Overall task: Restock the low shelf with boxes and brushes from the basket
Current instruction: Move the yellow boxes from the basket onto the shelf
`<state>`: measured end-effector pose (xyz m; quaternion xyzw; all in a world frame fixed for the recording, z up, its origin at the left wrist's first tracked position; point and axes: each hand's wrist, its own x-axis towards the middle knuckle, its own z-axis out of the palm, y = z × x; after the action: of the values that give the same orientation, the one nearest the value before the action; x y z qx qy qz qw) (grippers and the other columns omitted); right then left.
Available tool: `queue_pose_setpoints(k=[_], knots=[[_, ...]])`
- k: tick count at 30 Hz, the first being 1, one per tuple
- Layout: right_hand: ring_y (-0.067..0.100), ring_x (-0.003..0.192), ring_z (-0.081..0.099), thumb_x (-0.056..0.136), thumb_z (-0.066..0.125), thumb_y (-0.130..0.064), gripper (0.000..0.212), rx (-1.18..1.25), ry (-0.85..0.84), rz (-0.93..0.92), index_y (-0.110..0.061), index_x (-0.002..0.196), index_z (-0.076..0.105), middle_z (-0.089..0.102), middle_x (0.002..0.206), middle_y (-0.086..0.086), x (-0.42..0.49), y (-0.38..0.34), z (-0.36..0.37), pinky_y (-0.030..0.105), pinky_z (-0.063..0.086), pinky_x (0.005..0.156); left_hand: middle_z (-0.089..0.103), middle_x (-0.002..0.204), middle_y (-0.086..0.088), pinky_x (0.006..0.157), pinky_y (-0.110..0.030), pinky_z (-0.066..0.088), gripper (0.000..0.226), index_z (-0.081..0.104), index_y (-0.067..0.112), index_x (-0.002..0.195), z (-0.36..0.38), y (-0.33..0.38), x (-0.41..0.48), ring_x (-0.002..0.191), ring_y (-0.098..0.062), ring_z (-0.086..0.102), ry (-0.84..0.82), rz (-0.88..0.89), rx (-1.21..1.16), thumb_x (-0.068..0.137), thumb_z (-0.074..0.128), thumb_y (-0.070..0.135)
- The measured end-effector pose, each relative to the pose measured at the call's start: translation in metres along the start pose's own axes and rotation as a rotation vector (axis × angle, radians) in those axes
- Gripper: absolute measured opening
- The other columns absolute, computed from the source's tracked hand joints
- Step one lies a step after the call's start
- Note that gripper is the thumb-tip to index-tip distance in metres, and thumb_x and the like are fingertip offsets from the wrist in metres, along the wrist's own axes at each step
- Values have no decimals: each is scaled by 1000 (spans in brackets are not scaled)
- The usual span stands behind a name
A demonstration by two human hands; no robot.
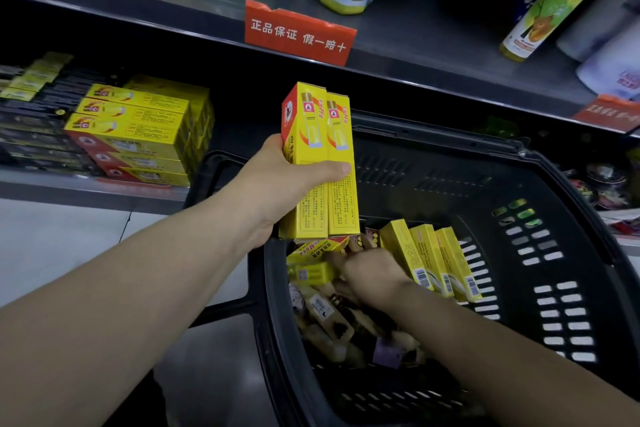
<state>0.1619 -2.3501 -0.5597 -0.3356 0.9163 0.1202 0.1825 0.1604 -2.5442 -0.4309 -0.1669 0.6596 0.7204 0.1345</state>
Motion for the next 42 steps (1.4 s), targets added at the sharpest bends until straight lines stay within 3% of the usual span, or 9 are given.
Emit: queue_pose_setpoints(k=[6,12,15,20,24,29,32,35,42], knots=[[14,85,69,92,46,3,60,1295,263,220,-53,116,46,66,105,-4,-59,19,-44,29,58,72,69,97,5,60,-25,47,58,50,27,115,0,1,0,84,-10,66,-14,-17,-8,66,81,30],[37,106,54,81,48,9,68,1469,370,-112,-35,133,40,50,132,-3,-86,4,-82,52,52,81,71,92,7,52,-19,50,49,54,34,102,3,0,-7,74,-6,69,-84,-46,-18,63,82,28],[25,122,50,81,62,-14,46,1652,389,-155,-31,121,48,38,144,-3,-84,-10,-101,49,50,91,72,92,5,58,-25,53,60,55,29,109,0,2,-13,75,-8,70,-77,-44,-61,56,83,28],[10,114,55,72,70,-32,56,1499,589,-23,-45,119,42,53,126,-19,-64,-31,-131,35,53,87,74,94,0,64,-33,56,78,57,21,118,-16,11,-27,83,-17,72,-48,-21,-199,44,79,31],[8,95,65,60,61,-33,62,1542,431,71,-39,121,51,67,108,-14,-34,-41,-161,32,54,79,74,97,-4,71,-37,56,68,61,19,116,-47,15,-40,88,-22,71,86,-38,-304,50,78,27],[18,64,53,74,55,-23,14,1478,249,69,-15,76,65,59,69,4,37,-64,-206,31,42,61,73,100,-7,64,-36,58,43,62,14,116,-106,15,-41,87,-24,71,289,-63,-486,75,72,18],[23,61,50,87,49,-12,30,1345,238,59,-15,58,57,53,61,8,89,-78,-223,32,43,61,71,106,-9,71,-40,56,46,58,14,121,-135,7,-30,92,-27,69,404,-68,-543,78,72,17],[23,70,57,90,49,-14,11,1142,292,81,-12,90,60,61,80,9,145,-85,-230,34,50,66,68,110,-10,68,-39,55,50,55,13,124,-159,1,-15,95,-27,68,498,-51,-617,78,73,14],[33,122,48,99,41,-28,50,657,208,145,-21,146,25,46,140,14,268,-82,-216,31,39,93,67,109,-12,52,-38,53,55,51,15,124,-201,-23,19,88,-31,67,666,-138,-737,75,77,13]])
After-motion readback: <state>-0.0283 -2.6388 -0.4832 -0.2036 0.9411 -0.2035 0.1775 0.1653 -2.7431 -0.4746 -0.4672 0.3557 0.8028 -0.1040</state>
